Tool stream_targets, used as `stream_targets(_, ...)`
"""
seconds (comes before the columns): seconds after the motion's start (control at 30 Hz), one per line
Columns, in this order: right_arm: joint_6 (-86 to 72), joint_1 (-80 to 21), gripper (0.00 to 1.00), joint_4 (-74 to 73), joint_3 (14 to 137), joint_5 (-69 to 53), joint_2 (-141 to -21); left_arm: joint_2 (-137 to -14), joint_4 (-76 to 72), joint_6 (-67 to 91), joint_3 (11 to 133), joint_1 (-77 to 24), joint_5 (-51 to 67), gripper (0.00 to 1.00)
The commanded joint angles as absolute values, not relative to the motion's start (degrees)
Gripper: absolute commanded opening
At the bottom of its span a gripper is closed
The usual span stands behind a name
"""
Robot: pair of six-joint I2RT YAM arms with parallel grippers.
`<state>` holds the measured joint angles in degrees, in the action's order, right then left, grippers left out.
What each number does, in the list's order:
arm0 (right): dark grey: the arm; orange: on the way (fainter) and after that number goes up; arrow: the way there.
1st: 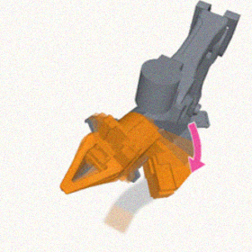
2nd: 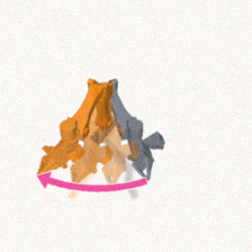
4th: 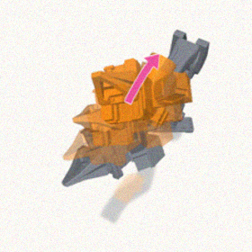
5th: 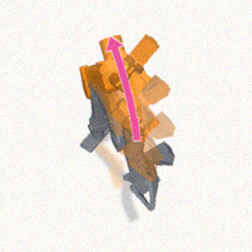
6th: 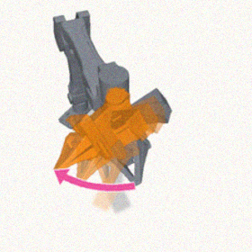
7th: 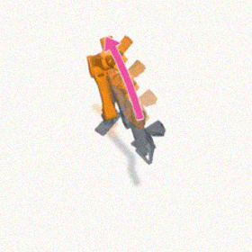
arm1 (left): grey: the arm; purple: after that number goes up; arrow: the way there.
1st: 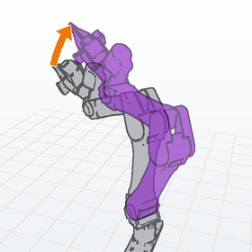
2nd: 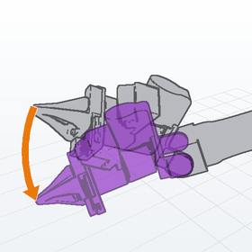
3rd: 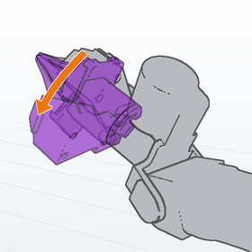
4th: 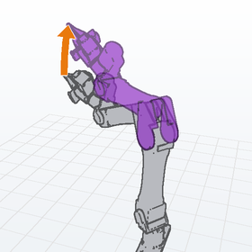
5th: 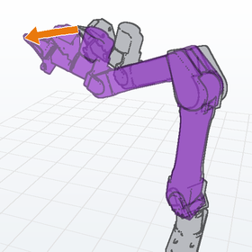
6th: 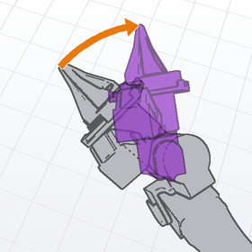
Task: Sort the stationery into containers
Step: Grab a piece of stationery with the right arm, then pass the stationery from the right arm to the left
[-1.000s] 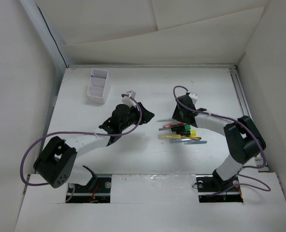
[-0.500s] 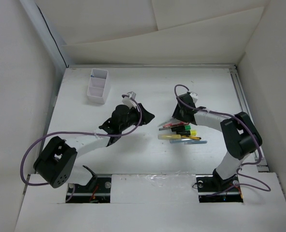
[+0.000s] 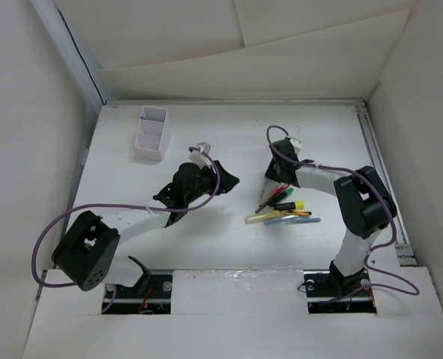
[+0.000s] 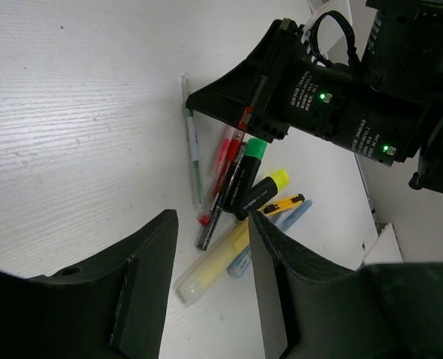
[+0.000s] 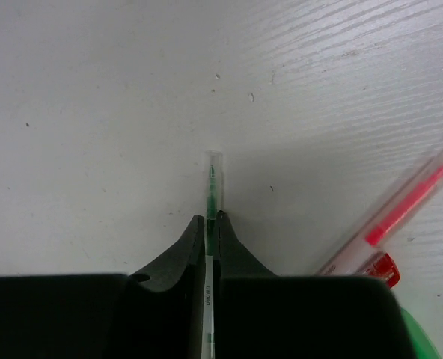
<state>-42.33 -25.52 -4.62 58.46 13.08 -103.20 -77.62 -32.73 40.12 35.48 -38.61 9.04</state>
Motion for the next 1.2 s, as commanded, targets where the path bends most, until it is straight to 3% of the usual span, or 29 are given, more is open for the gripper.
stream_targets(0.0, -43.32, -25.22, 0.02, -2.2, 60.03, 12.04, -103.8, -76.2, -33.05, 39.02, 36.12, -38.67, 8.44, 0.39)
stream_targets(0.33, -45.79, -26.36, 0.0, 3.77, 60.03, 5.8, -99.5, -76.82, -28.31, 36.65, 39.1, -38.67, 7.38, 0.42)
stream_targets(0.67, -42.38, -28.65, 0.0, 7.46, 55.9, 4.93, -89.49, -80.33, -24.61, 32.34, 44.99, -38.67, 14.15, 0.42)
stream_targets(1.17, -37.89, -30.4, 0.0, 11.51, 52.83, -2.71, -80.25, -81.56, -28.38, 31.2, 46.05, -40.43, 17.58, 0.41)
